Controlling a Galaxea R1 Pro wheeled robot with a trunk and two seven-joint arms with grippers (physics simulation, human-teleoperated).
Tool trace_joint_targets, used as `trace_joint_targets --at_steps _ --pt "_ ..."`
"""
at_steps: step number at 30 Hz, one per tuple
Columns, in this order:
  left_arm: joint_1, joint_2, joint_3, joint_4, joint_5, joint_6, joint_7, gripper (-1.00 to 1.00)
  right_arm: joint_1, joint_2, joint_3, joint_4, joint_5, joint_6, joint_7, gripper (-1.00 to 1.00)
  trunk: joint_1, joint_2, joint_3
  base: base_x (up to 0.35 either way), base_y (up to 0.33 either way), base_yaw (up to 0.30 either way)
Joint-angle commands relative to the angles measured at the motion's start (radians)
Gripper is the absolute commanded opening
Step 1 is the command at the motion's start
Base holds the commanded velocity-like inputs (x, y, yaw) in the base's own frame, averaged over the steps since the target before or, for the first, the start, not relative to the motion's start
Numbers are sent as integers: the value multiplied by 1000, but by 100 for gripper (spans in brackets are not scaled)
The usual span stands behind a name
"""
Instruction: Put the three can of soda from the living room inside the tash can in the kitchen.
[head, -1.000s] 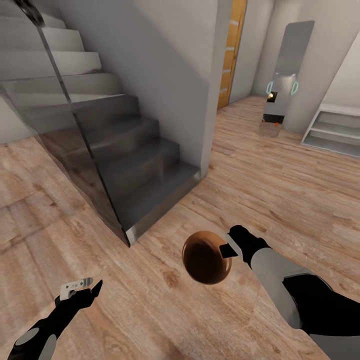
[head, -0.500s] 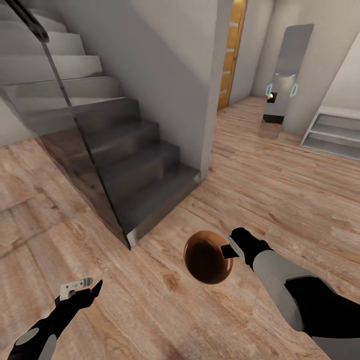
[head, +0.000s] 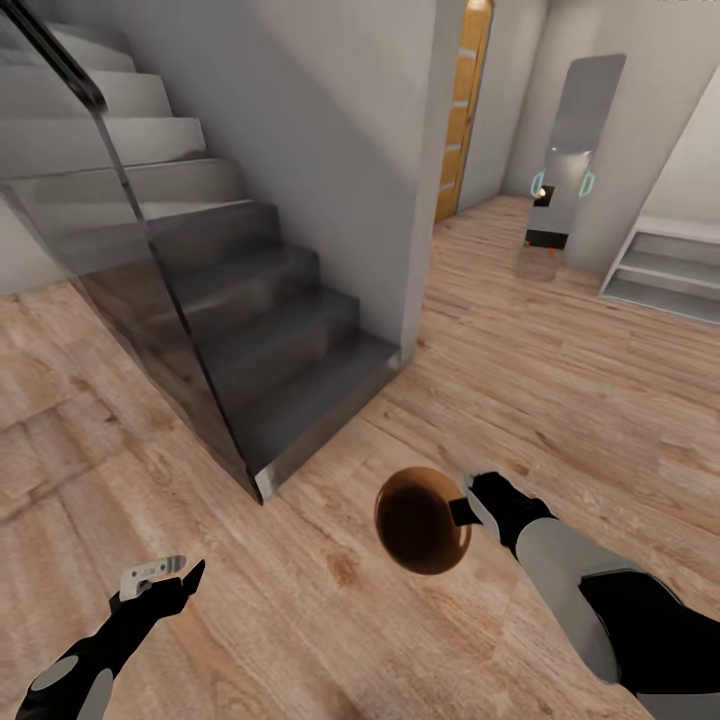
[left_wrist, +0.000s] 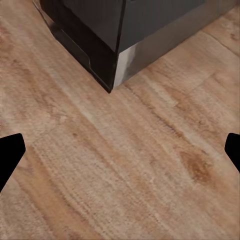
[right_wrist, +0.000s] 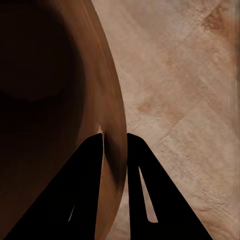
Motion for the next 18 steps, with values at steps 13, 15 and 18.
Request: trace_joint_targets --at_steps 13,15,18 --pt "0 -1 -4 4 -1 0 2 100 49 -36 -2 -1 -7 -90 77 -100 -50 91 41 0 0 0" --pt "0 -1 -4 5 -1 0 2 100 51 -40 -3 -1 -8 -92 81 -100 -58 105 47 0 0 0" --pt "0 -2 -5 7 -1 0 2 100 59 -45 -3 -2 -9 -95 84 -100 -69 126 57 0 0 0"
